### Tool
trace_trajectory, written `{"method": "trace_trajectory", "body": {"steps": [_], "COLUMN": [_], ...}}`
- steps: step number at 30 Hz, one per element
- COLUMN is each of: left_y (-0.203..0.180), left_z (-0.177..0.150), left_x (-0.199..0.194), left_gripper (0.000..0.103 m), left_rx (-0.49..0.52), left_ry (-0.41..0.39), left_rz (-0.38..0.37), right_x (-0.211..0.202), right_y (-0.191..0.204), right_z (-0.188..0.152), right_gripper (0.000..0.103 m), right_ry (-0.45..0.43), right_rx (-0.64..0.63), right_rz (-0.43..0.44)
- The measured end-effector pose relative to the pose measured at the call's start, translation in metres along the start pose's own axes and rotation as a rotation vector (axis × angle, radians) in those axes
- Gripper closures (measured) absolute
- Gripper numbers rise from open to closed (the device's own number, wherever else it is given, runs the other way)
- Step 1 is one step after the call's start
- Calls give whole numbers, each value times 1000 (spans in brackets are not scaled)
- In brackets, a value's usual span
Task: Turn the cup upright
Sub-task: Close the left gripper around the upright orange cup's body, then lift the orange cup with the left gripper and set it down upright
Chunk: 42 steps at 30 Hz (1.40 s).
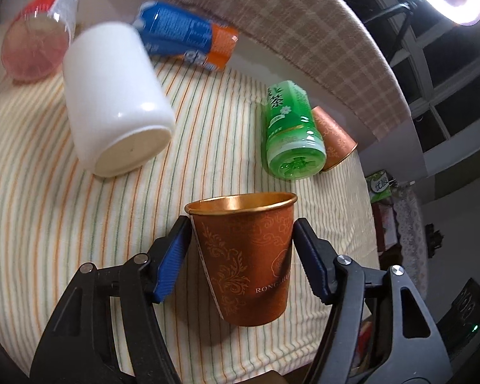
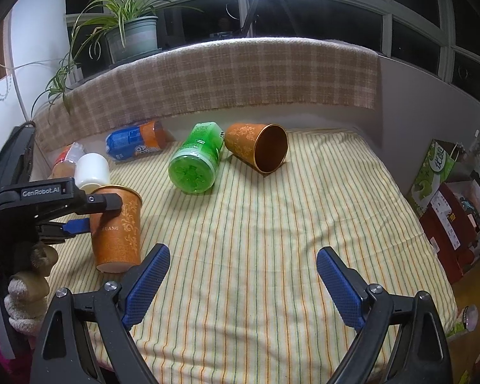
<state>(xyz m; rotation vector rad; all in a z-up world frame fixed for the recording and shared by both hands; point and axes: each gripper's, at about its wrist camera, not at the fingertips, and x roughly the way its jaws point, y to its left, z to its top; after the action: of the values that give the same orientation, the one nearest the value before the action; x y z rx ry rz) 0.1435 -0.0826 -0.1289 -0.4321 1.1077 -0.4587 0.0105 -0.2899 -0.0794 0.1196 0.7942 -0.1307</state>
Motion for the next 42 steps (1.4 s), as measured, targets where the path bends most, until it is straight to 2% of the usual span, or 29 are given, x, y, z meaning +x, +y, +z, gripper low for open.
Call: {"method": "trace_trajectory", "body": {"steps": [16,23,33,42], "left_y": [-45,-48,-51,-44], "left_z": [-17,-12,-16,-22], "left_x": [-23,-16,-7,-14], "left_gripper": [36,36,36,36], "left_rx": [312,356,396,386], "left_ry": [-226,-267,-267,-204], "left_rz": [228,269,267,197], "right_x": [-2,-2,-2,-2], "right_y": [-1,-2,-3,0], "right_z": [-2,-4,-4,-3], "right_gripper": [9,9,9,9], "right_ry": [3,8,15,10], "right_rx": [9,10,12,6], "right_rz": [2,-2,-11,-5]}}
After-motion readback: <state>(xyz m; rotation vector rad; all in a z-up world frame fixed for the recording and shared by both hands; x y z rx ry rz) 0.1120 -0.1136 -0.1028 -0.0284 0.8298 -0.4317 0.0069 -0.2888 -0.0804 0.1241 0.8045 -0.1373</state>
